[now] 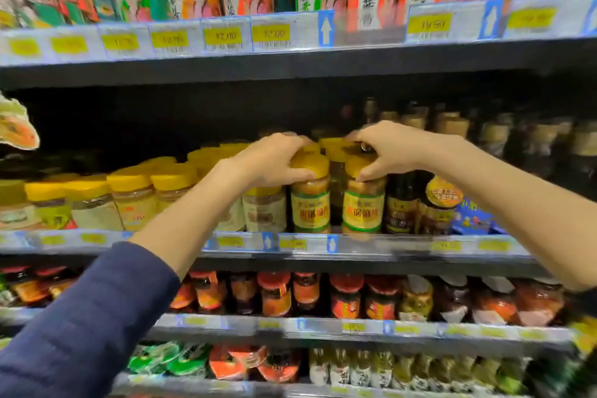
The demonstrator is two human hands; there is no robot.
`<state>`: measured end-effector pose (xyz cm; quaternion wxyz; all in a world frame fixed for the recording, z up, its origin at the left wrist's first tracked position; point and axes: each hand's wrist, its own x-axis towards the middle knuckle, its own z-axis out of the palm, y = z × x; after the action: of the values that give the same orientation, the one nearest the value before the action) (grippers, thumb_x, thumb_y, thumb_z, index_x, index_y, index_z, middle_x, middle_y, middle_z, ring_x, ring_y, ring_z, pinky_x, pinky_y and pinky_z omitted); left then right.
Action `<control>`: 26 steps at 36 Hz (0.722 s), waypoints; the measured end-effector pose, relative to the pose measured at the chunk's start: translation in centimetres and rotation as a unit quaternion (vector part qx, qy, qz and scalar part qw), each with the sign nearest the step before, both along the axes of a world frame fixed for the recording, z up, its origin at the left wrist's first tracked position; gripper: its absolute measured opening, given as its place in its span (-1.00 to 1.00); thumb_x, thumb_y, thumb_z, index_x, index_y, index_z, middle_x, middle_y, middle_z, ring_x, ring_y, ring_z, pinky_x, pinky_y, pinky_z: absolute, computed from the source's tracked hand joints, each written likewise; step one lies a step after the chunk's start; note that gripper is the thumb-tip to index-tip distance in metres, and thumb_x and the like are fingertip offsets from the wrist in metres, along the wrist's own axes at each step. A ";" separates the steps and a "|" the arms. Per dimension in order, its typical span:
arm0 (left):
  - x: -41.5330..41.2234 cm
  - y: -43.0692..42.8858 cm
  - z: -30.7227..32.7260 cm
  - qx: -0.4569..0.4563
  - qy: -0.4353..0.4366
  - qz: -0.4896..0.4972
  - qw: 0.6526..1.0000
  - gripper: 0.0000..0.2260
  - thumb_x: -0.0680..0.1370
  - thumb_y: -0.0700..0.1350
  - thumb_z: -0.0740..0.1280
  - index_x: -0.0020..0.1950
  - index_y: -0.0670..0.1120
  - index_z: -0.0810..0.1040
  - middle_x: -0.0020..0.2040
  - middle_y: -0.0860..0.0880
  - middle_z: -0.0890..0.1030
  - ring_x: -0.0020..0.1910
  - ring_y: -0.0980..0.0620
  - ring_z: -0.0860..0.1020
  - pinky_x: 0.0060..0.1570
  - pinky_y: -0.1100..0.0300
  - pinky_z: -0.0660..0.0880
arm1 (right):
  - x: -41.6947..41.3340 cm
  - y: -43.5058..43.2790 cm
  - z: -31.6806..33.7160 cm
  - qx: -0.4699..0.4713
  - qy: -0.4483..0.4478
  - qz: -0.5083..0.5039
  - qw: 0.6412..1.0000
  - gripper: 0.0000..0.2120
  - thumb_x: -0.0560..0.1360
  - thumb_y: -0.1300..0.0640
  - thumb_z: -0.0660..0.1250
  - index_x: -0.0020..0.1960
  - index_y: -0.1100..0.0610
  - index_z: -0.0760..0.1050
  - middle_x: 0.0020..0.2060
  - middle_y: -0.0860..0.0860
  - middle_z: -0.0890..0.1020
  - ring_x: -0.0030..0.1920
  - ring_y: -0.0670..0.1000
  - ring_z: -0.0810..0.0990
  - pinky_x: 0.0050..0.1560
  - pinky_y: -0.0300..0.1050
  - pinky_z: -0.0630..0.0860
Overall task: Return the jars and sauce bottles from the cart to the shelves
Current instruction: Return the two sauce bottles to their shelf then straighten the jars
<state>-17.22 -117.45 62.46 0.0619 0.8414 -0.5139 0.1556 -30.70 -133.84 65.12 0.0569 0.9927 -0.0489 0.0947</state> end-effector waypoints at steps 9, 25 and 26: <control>2.5 -1.7 0.9 0.028 0.058 -0.035 0.997 -0.40 0.43 0.30 0.25 0.40 0.11 0.28 0.35 -0.04 0.42 0.29 -0.07 0.40 0.17 0.01 0.44 | 1.7 -0.4 0.3 -0.029 0.093 -0.099 0.990 -0.21 0.40 -0.18 0.36 0.49 0.09 0.14 0.43 0.07 0.30 0.39 0.10 0.32 0.31 -0.04 0.35; 3.5 -1.7 0.3 0.051 0.131 -0.008 0.990 -0.25 0.31 0.39 0.30 0.40 0.06 0.33 0.38 -0.01 0.35 0.32 -0.05 0.36 0.17 0.06 0.39 | 2.8 -0.7 0.5 -0.020 0.122 -0.101 0.987 -0.26 0.38 -0.16 0.39 0.45 0.06 0.20 0.38 0.09 0.32 0.31 0.11 0.38 0.21 -0.08 0.41; 3.4 -1.7 0.3 0.051 0.133 -0.008 0.990 -0.26 0.32 0.37 0.31 0.40 0.05 0.33 0.38 -0.02 0.35 0.32 -0.05 0.36 0.17 0.06 0.39 | 2.8 -0.7 0.5 -0.015 0.120 -0.097 0.988 -0.26 0.38 -0.15 0.39 0.45 0.06 0.21 0.38 0.09 0.33 0.31 0.11 0.39 0.21 -0.08 0.41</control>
<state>-13.78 -119.12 62.81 0.0880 0.8523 -0.5153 0.0158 -27.90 -134.57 65.64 0.0862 0.9865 -0.1361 -0.0306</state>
